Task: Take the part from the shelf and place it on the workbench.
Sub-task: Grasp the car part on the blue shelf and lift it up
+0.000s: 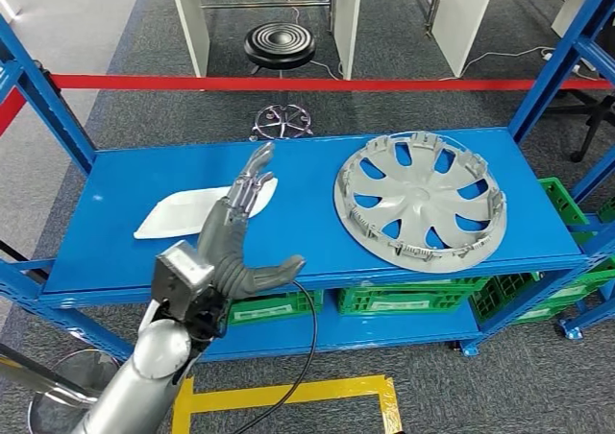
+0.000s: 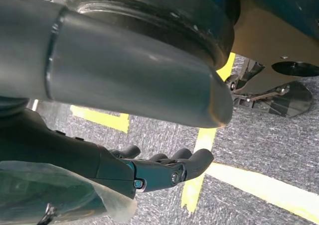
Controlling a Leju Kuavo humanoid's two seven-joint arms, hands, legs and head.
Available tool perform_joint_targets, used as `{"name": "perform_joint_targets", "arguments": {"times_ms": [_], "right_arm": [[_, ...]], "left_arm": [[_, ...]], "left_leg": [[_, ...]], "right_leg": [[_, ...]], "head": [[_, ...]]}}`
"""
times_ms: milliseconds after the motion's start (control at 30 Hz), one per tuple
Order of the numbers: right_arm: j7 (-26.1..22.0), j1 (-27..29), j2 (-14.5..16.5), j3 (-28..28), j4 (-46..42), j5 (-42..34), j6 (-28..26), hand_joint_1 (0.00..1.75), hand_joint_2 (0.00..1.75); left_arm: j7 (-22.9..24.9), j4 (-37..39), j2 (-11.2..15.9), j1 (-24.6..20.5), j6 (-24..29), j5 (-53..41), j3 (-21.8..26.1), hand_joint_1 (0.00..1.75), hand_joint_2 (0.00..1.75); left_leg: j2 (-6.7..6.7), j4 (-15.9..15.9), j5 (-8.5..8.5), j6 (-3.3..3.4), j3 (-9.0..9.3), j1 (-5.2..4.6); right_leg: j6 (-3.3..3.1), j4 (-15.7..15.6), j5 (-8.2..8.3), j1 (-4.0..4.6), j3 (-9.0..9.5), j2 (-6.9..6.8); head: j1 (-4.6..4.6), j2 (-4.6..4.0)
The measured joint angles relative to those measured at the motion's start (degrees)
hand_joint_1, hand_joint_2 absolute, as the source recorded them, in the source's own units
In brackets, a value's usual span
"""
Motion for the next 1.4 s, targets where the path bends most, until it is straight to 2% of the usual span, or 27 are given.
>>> {"name": "perform_joint_targets", "arguments": {"times_ms": [200,400,633,767,900,1200,1400], "right_arm": [[0.3,-0.3,0.0,0.5,0.1,1.3,1.0,0.00,0.00],[1.1,-0.4,0.0,1.4,0.2,2.7,1.8,0.00,0.00],[1.4,-0.5,0.0,1.7,0.3,3.4,2.0,0.00,0.00],[1.4,-0.5,0.0,1.8,0.3,3.8,2.2,0.00,0.00],[1.8,-0.5,0.0,1.9,0.3,4.1,2.7,0.00,0.00],[1.6,-0.6,0.0,2.3,0.4,4.6,3.3,0.00,0.00],[1.6,-0.6,0.0,2.3,0.4,4.7,3.5,0.00,0.00]], "left_arm": [[5.0,9.4,1.8,-4.6,6.8,-13.8,-0.6,0.00,0.00],[8.2,21.0,3.7,-7.9,16.7,-25.8,2.4,0.00,0.00],[11.4,30.7,5.0,-10.4,23.8,-34.8,6.0,0.00,0.00],[11.4,33.7,5.6,-10.6,24.2,-35.1,7.7,0.00,0.00],[10.8,35.3,5.8,-10.6,23.4,-34.8,8.6,0.00,1.75],[6.4,37.8,5.6,-10.5,17.0,-30.2,9.1,0.00,1.75],[5.6,38.5,5.5,-10.4,15.6,-28.8,9.2,0.00,1.75]], "left_leg": [[0.07,0.0,0.01,0.00,0.01,0.00],[0.12,0.0,0.01,0.00,0.00,0.01],[0.12,0.0,0.01,-0.01,-0.01,0.01],[0.12,0.0,0.01,-0.01,-0.01,0.01],[0.11,0.0,0.01,-0.01,-0.01,0.00],[0.11,0.0,0.01,-0.01,-0.01,0.00],[0.11,0.0,0.01,-0.01,-0.01,0.00]], "right_leg": [[0.00,0.0,0.02,0.01,0.03,0.09],[0.00,0.0,0.02,0.01,0.02,0.14],[0.00,0.0,0.02,0.01,0.01,0.14],[0.00,0.0,0.02,0.01,0.01,0.14],[0.00,0.0,0.02,0.00,0.01,0.13],[0.00,0.0,0.02,0.00,0.01,0.14],[0.00,0.0,0.02,0.01,0.01,0.13]], "head": [[0.00,0.00],[0.00,0.00],[0.01,0.00],[0.00,0.00],[0.00,0.00],[0.00,0.00],[0.00,0.00]]}}
